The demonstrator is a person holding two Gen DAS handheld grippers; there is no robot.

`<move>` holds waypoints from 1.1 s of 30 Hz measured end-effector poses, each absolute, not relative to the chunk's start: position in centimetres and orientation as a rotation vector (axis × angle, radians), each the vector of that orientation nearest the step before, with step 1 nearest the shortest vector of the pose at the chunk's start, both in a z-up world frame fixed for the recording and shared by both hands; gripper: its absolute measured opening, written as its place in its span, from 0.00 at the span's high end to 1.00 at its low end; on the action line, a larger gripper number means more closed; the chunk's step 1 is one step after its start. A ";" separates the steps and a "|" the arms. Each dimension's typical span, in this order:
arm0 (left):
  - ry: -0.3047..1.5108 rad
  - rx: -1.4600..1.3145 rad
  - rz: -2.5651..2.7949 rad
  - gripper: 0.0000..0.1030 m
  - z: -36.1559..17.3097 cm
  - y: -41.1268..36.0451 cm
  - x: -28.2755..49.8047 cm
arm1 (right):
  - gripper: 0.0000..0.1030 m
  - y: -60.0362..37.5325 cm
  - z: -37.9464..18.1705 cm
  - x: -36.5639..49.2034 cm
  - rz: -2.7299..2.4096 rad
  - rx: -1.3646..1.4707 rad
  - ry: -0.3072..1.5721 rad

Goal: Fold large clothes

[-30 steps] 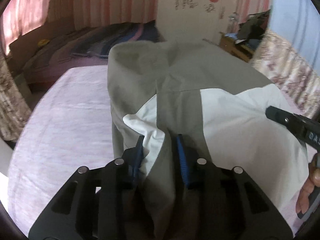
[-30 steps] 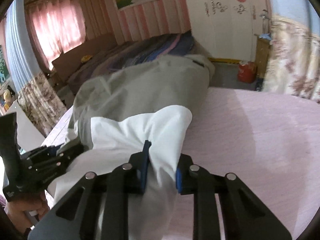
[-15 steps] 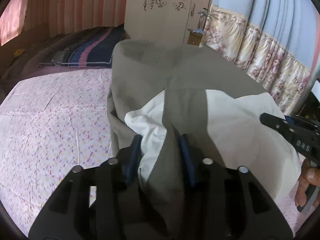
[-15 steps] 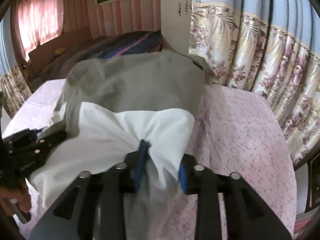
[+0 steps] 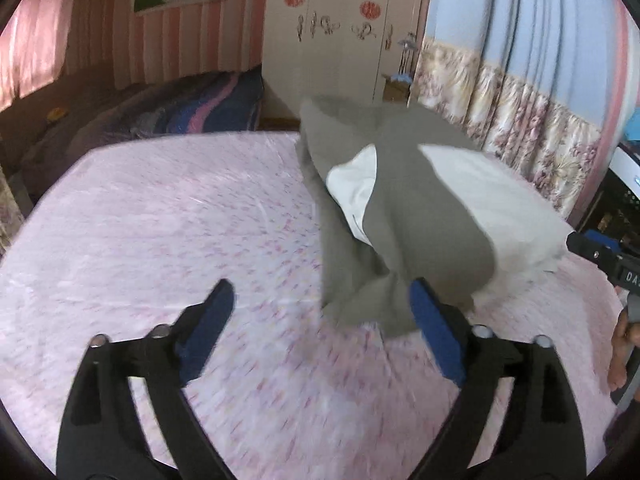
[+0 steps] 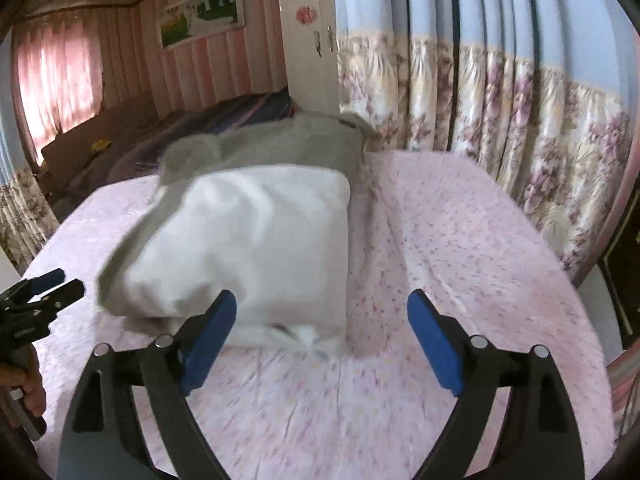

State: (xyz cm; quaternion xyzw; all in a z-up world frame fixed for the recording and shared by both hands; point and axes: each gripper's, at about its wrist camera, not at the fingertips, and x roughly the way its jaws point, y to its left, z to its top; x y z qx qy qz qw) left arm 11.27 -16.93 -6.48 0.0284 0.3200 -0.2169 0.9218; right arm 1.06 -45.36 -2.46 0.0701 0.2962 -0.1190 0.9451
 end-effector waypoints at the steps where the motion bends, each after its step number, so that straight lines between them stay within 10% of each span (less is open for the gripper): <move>1: 0.632 0.069 -0.425 0.03 -5.9 -16.3 10.4 | 0.06 -44.6 -1.8 0.4 -0.249 0.133 0.598; 33: 0.463 -0.007 -0.278 0.03 1.2 -5.8 -0.4 | 0.02 -32.2 4.5 -8.8 -0.230 0.113 0.429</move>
